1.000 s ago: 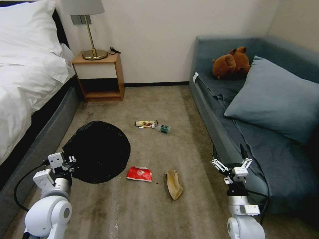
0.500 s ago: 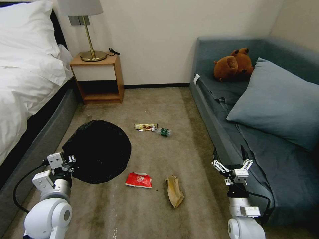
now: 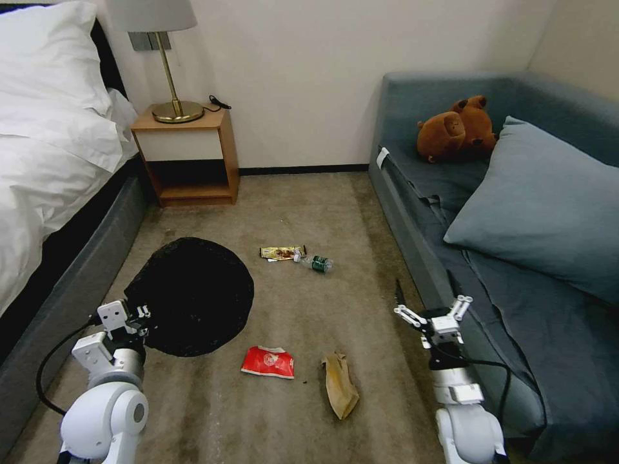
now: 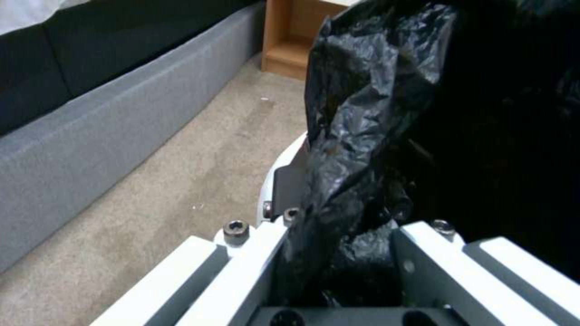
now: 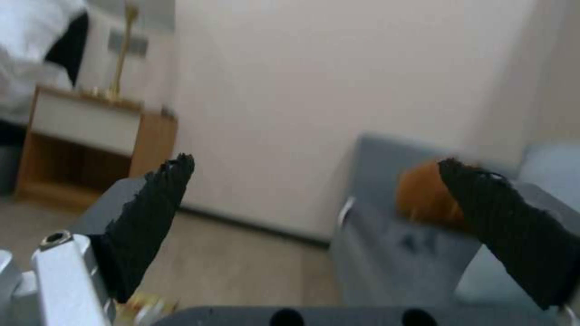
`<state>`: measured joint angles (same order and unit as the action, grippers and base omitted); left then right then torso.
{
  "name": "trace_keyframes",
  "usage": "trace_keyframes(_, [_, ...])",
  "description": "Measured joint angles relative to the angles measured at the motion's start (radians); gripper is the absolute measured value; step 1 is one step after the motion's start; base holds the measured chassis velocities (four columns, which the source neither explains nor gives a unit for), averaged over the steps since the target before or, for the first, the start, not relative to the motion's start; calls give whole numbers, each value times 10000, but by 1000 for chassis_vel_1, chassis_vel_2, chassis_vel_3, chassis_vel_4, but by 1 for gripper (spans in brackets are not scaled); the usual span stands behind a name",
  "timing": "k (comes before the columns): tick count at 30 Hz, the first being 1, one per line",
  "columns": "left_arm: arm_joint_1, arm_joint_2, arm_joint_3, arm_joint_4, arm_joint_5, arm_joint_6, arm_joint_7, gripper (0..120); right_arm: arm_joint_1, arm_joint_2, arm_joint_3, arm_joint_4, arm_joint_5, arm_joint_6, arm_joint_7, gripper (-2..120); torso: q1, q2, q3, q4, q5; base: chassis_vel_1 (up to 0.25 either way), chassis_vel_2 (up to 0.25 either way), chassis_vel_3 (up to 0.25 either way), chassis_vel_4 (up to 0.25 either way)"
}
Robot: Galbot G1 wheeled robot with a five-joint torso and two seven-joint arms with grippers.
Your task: Pick up the trash bin, then pick up the garbage on the floor and place it into the trash bin.
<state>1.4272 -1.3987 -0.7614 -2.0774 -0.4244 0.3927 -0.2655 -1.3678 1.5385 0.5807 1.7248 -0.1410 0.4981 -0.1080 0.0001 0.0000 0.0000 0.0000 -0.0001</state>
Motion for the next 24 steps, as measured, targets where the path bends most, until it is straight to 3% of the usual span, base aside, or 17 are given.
trace_keyframes(3, [-104, 6, 17, 39, 8, 105, -6, 1, 193, -439, -1021, -350, 815, -1691, 278, 100, 0, 0, 0, 1, 1, 0, 0, 0, 0])
trace_keyframes(4, [-104, 6, 17, 39, 8, 105, -6, 1, 193, -439, -1021, -350, 815, -1691, 278, 100, 0, 0, 0, 1, 1, 0, 0, 0, 0])
trace_keyframes(6, [-162, 37, 39, 134, 34, 127, -6, 1, 290, -769, -1719, -492, 1288, -2769, 499, 100, 0, 0, 0, 0, 0, 0, 0, 0, 0])
trace_keyframes(14, [-318, -20, 30, 447, 59, 98, 22, 1, 611, -1471, -3519, -699, 2618, -4739, 1345, 100, 0, 0, 0, 1, -1, 0, 0, 0, 0])
trace_keyframes(16, [-402, -55, 9, 648, 91, 48, 22, 1, 917, -1811, -4374, -837, 3606, -6118, 1971, 100, 0, 0, 0, 0, 2, 0, 0, 0, 0])
trace_keyframes(17, [-402, -55, 9, 648, 91, 48, 22, 1, 917, -1811, -4374, -837, 3606, -6118, 1971, 100, 0, 0, 0, 0, 2, 0, 0, 0, 0])
trace_keyframes(19, [-403, -107, 60, 745, 184, 16, 30, 1, 1256, -2112, -4950, -964, 4678, -7429, 2638, 100, 0, 0, 0, 1, 1, 0, 0, 0, 0])
trace_keyframes(20, [-403, -107, 60, 745, 184, 16, 30, 1, 1256, -2112, -4950, -964, 4678, -7429, 2638, 100, 0, 0, 0, 1, 1, 0, 0, 0, 0])
trace_keyframes(22, [-407, -205, 115, 823, 278, -33, 70, 1, 1536, -2341, -5227, -1112, 5556, -8493, 3017, 100, 0, 0, 0, -1, 0, 0, 0, 0, 0])
trace_keyframes(23, [-383, -334, 114, 879, 356, -87, 116, 1, 1868, -2498, -5428, -1339, 6193, -9333, 3380, 100, 0, 0, 0, -1, 0, 0, 0, 0, 0])
trace_keyframes(24, [-383, -334, 114, 879, 356, -87, 116, 1, 1868, -2498, -5428, -1339, 6193, -9333, 3380, 100, 0, 0, 0, -1, 0, 0, 0, 0, 0])
